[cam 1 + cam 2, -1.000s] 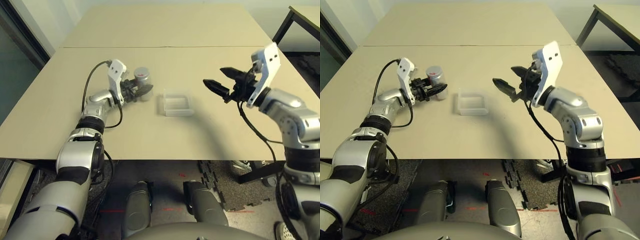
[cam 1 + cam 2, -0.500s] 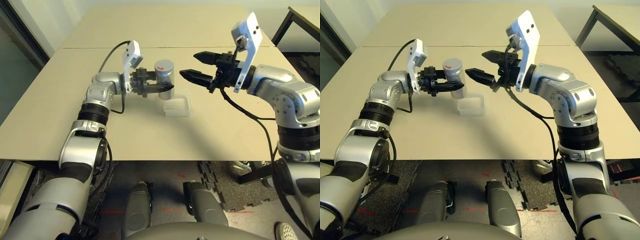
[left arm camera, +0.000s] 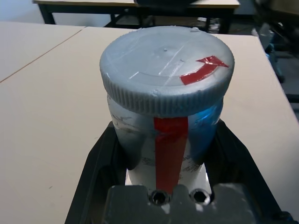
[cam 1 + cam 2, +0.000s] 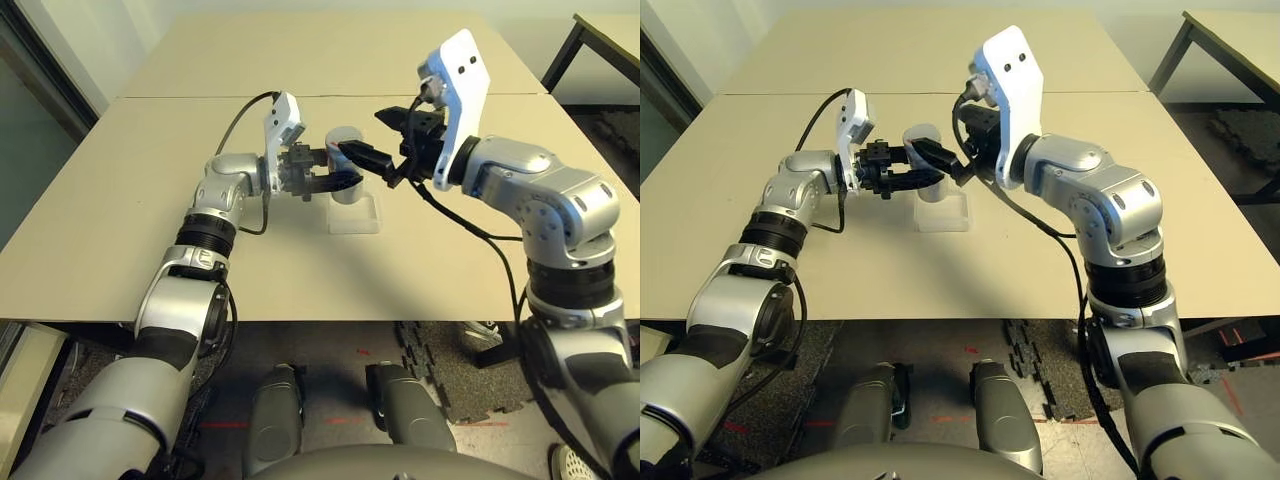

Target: Pour the medicine from the bottle into the box.

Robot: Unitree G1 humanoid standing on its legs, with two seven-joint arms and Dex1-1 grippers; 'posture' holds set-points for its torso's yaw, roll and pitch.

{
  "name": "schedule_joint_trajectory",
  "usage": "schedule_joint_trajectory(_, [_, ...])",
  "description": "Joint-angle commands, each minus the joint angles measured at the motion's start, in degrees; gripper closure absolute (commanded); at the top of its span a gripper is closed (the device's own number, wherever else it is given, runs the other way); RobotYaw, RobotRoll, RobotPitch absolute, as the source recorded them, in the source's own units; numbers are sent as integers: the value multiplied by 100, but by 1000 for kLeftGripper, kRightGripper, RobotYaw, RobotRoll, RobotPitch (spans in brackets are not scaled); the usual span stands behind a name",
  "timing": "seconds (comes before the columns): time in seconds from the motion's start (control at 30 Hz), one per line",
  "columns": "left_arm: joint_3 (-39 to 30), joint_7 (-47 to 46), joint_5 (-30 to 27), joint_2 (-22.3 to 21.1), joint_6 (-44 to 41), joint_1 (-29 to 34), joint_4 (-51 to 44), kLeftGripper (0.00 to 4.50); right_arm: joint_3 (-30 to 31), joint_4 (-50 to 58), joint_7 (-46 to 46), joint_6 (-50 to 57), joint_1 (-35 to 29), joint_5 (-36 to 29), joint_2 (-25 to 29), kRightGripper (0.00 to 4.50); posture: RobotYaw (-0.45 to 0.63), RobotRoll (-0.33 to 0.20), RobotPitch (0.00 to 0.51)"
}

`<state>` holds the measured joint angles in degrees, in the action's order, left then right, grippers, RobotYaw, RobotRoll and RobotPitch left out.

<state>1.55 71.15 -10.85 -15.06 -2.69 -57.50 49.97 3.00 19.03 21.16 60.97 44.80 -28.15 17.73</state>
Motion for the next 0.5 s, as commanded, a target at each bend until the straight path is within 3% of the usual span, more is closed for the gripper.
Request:
schedule_joint_trajectory(0.03, [51, -68, 112, 34, 181, -169, 232, 2075, 65, 153, -151, 154, -47, 50, -53, 0, -236, 0, 103])
schedule_joint_trajectory(0.5, [48, -65, 119, 143, 300, -260, 384, 2075, 289, -44, -218, 16, 27, 475, -32, 0, -238, 0, 103])
